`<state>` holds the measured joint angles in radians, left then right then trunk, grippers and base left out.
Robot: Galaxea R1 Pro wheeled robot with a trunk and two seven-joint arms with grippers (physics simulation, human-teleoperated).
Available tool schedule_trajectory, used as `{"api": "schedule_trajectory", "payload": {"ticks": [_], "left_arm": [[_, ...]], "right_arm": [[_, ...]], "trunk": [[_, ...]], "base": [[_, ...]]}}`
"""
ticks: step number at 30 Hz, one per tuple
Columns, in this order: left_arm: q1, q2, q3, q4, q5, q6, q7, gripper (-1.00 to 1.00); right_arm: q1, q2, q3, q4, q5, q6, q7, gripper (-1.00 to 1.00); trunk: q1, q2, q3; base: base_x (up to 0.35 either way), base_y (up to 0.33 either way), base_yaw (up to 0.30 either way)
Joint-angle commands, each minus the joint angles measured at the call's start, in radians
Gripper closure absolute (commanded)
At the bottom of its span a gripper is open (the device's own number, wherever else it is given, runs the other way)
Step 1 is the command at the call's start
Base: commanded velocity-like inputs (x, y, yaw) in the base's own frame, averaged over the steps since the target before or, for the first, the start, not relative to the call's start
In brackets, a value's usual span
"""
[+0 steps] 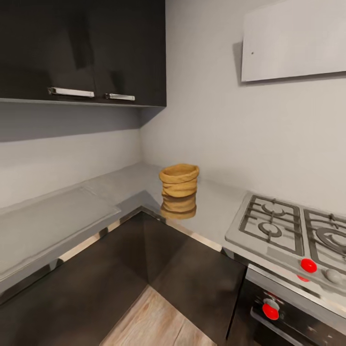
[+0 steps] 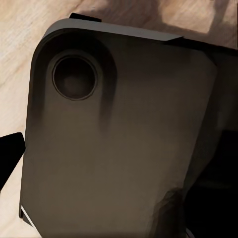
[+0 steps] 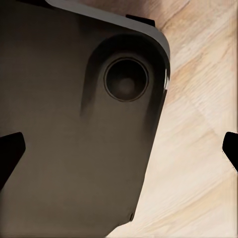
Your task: In the kitchen, take the popcorn bag from the countertop, put it into the microwave, and heat it until the popcorn is cooked so the cooked popcorn ends up inside the bag.
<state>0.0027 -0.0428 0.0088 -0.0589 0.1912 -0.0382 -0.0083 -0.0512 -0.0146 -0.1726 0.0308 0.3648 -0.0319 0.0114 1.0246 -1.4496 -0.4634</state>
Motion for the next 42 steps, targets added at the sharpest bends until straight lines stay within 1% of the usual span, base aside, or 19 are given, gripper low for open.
{"api": "schedule_trajectory", "payload": {"ticks": [1, 11, 14, 17, 29, 38, 42], "left_arm": [[0.000, 0.000, 0.000, -0.001, 0.007, -0.002, -0.001, -1.00], [0.000, -0.001, 0.003, -0.001, 0.009, -0.002, 0.009, -1.00], [0.000, -0.001, 0.003, -0.001, 0.016, -0.002, 0.010, -1.00], [0.000, -0.001, 0.003, -0.001, 0.022, -0.002, 0.010, -1.00], [0.000, 0.000, 0.002, -0.001, 0.023, -0.002, 0.008, -1.00], [0.000, 0.000, 0.003, -0.002, 0.024, -0.002, 0.009, -1.00], [0.000, 0.000, 0.003, -0.002, 0.024, -0.002, 0.009, -1.00]], "right_arm": [[-0.001, -0.001, -0.008, 0.003, 0.008, -0.003, 0.001, -1.00], [-0.002, -0.001, -0.008, 0.003, 0.011, -0.002, 0.002, -1.00], [-0.002, -0.001, -0.008, 0.003, 0.012, -0.004, 0.000, -1.00], [-0.002, -0.001, -0.008, 0.003, 0.013, -0.004, 0.000, -1.00], [-0.002, -0.002, -0.008, 0.003, 0.013, -0.003, 0.001, -1.00], [-0.002, -0.002, -0.008, 0.003, 0.013, -0.003, 0.001, -1.00], [-0.002, -0.002, -0.008, 0.003, 0.013, -0.003, 0.001, -1.00]], "trunk": [[0.000, 0.000, -0.001], [0.000, 0.000, -0.001], [0.000, 0.000, -0.001], [-0.011, 0.021, 0.009], [-0.057, 0.105, 0.046], [-0.057, 0.105, 0.046], [-0.072, 0.133, 0.059]], "base": [[0.152, 0.000, 0.000], [0.016, 0.000, 0.000], [0.000, 0.000, 0.000], [0.000, 0.000, 0.000], [0.000, 0.000, 0.000], [0.000, 0.000, 0.000], [0.000, 0.000, 0.000]]}}
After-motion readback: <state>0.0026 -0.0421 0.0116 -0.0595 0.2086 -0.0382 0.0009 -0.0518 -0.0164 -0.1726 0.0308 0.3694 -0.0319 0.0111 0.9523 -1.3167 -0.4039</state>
